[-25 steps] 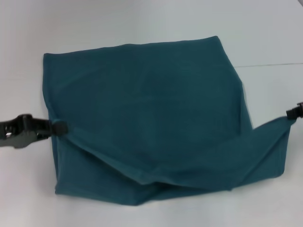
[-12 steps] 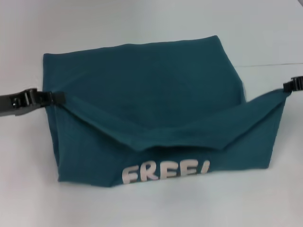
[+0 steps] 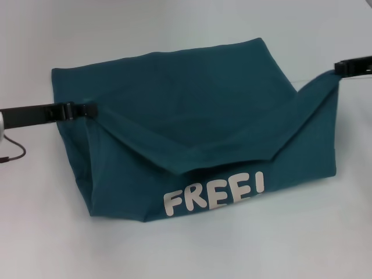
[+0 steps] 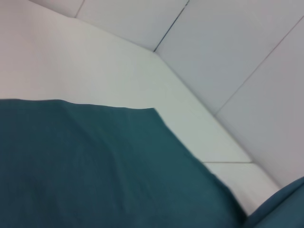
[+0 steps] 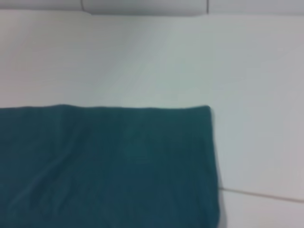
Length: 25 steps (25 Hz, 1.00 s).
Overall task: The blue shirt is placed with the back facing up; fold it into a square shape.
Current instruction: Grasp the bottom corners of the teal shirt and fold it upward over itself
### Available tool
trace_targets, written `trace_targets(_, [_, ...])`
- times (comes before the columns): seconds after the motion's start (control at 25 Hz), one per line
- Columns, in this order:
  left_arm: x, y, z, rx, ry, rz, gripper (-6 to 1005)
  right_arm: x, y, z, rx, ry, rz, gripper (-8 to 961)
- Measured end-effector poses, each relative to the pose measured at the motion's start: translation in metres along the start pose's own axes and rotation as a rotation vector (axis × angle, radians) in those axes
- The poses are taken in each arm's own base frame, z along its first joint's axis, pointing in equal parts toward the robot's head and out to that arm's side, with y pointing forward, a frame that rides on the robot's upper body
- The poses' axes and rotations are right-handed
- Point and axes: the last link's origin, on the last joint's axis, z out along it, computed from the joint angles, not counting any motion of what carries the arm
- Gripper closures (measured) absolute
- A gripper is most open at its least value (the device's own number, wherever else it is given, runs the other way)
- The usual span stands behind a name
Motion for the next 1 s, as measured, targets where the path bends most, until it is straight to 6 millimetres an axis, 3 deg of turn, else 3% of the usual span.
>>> trace_targets(0.4, [0.008,-0.019,0.012,0.195,0.038,0.067,996,0.008,0.009,0.044,0.039,-0.022,0.023,951])
trace_targets(1.0, [0.025,-0.023,0.014,0.287,0.110,0.156,997,-0.005,0.007,0.059,0.107,-0.112,0.018,952])
